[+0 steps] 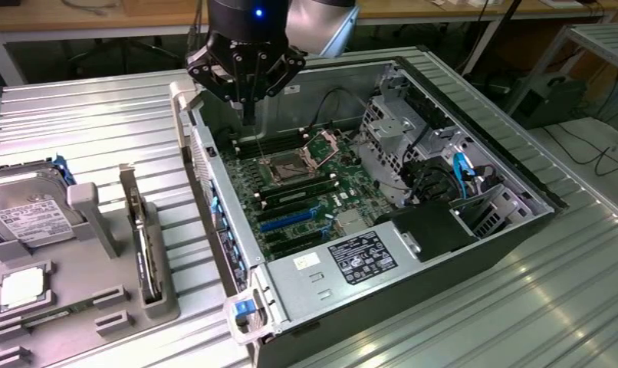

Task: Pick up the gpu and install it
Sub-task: 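Reach for the gpu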

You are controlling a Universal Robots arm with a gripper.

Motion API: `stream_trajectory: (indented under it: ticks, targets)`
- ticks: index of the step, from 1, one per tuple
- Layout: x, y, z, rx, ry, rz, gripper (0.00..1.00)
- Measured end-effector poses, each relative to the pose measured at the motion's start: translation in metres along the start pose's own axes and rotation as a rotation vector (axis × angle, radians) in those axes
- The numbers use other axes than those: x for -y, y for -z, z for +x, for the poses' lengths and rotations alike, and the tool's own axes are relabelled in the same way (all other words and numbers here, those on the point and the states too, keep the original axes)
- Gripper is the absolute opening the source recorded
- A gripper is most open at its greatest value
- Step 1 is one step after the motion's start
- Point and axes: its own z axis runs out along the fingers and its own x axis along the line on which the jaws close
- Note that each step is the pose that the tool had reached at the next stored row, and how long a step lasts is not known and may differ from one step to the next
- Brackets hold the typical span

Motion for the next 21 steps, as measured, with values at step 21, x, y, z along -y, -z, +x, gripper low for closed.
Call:
stream_trajectory:
  ticks: [21]
  targets:
    - [0.0078, -0.002, 0.018, -0.0012, 0.001, 0.0, 0.11]
